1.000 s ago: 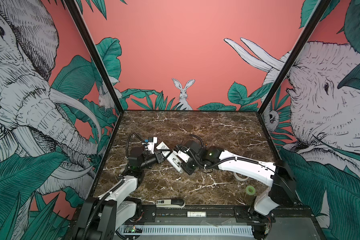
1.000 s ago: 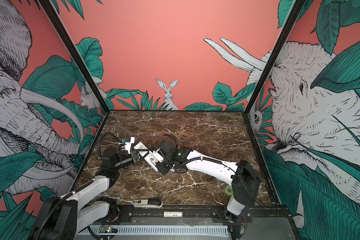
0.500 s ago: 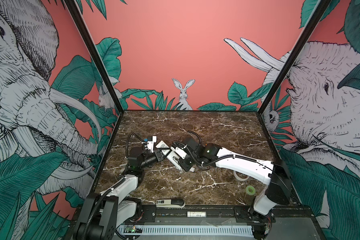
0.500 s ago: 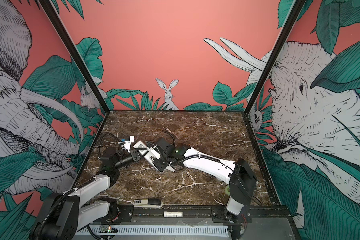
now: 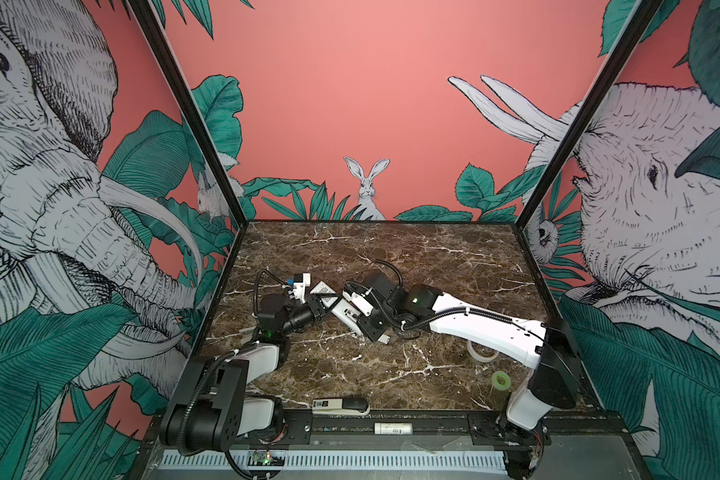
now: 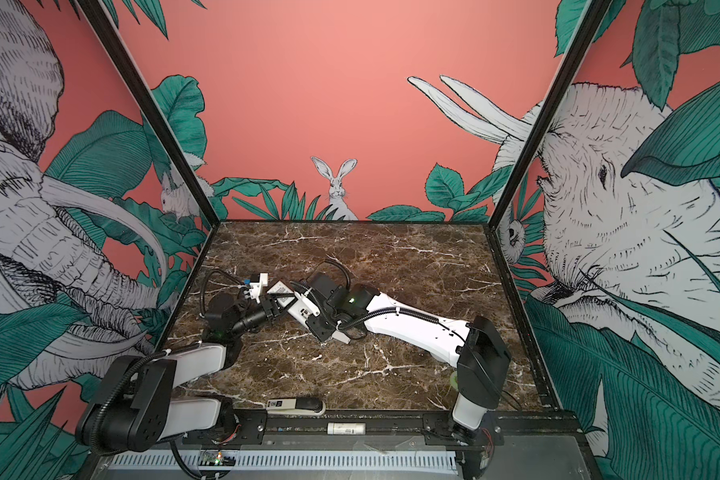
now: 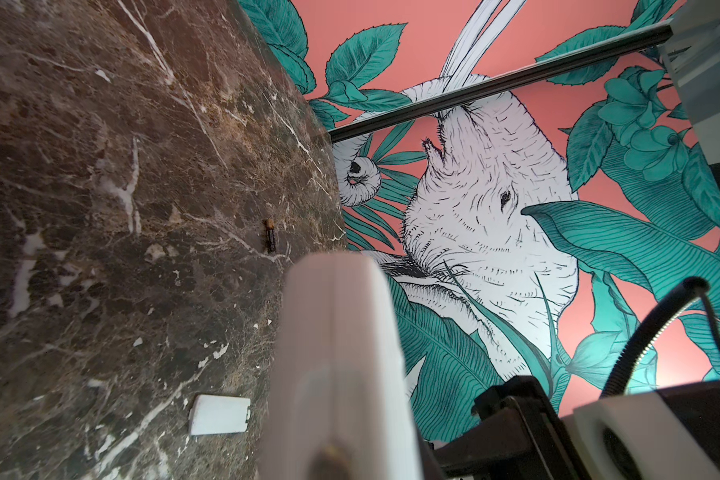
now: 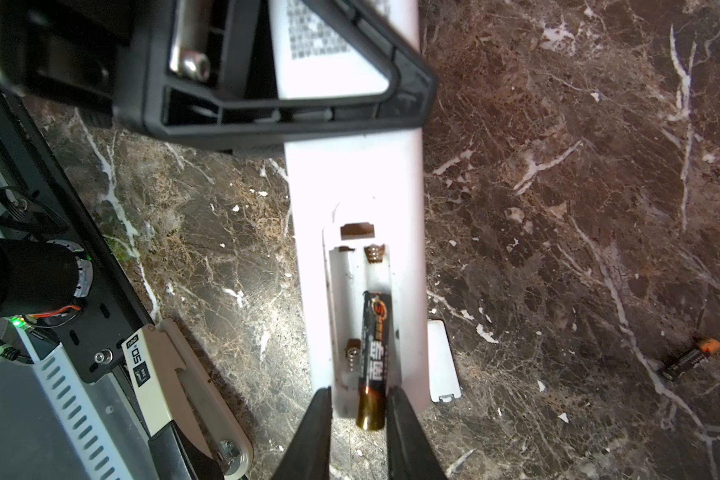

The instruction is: Load the batteries into the remote control

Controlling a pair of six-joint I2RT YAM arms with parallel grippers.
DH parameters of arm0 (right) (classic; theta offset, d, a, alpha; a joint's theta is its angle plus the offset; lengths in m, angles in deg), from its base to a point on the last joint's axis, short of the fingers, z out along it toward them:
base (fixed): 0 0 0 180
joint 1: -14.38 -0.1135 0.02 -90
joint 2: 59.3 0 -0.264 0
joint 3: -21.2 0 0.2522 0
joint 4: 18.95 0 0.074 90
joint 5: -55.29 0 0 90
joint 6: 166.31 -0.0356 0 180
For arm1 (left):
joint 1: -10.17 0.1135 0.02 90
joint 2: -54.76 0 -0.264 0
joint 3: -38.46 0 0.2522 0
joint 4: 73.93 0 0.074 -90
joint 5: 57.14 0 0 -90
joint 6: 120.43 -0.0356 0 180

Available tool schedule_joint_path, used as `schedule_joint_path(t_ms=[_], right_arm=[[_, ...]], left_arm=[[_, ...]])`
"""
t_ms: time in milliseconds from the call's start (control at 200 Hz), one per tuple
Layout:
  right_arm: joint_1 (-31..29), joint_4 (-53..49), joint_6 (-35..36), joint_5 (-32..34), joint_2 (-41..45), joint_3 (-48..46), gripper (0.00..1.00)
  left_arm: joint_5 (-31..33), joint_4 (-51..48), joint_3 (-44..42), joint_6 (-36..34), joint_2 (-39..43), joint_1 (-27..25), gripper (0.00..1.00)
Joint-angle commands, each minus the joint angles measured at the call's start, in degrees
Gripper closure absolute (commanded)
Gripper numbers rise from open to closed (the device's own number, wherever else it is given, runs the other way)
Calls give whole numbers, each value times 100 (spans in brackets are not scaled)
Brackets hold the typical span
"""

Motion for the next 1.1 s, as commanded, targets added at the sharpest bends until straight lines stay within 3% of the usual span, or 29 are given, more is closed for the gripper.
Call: schedule_joint_path(t_ms=[0, 745, 1095], right_arm=[[-27, -147, 59, 48, 52, 192, 75], [-28, -520, 388, 43, -334, 625, 80], [-25, -536, 409, 122, -435, 693, 88]], left_arm=[[-156, 657, -80, 262, -21, 47, 100], [-291, 434, 25, 144, -85, 91, 100], [-332, 443, 17, 152, -103, 118, 100]])
